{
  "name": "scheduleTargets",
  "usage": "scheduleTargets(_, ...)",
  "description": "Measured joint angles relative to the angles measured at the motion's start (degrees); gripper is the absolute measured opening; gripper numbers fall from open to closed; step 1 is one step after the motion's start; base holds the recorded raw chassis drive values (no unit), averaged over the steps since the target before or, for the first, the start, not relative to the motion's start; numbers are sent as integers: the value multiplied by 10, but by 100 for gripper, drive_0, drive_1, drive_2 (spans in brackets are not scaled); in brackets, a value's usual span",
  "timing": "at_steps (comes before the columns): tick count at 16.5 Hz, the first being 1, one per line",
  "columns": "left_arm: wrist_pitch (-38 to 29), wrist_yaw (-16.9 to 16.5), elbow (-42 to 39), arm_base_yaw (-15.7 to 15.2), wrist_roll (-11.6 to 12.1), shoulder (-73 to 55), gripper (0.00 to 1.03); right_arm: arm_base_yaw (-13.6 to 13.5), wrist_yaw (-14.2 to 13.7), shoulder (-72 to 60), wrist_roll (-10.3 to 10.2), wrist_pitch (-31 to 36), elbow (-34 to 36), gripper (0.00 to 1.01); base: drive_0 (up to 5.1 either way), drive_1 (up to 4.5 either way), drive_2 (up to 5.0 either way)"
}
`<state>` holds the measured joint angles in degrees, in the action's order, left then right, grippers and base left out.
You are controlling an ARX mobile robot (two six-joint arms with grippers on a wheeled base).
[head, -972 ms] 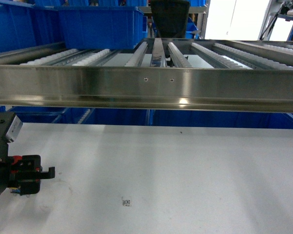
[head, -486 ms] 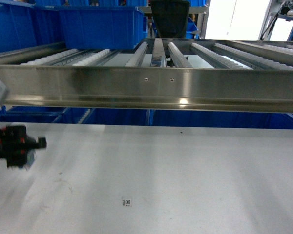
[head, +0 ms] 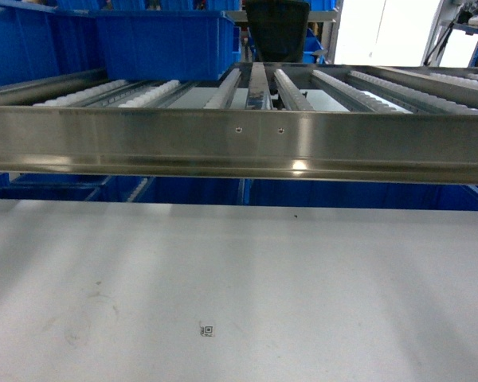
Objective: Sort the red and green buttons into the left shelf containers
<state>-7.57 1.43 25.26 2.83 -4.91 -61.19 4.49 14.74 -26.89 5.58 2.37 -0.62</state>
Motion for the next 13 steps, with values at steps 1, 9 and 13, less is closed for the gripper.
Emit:
scheduleTargets(1, 52, 8, -6, 19, -8, 57, 29, 0, 0, 0, 0, 0, 0, 35, 0, 0, 0)
scheduleTargets(9, 187, 99, -17, 79, -62, 186, 29, 0, 0, 0, 0, 0, 0, 35, 0, 0, 0)
scheduleTargets(13, 130, 92, -18, 93, -64, 155, 29, 0, 0, 0, 0, 0, 0, 35, 0, 0, 0)
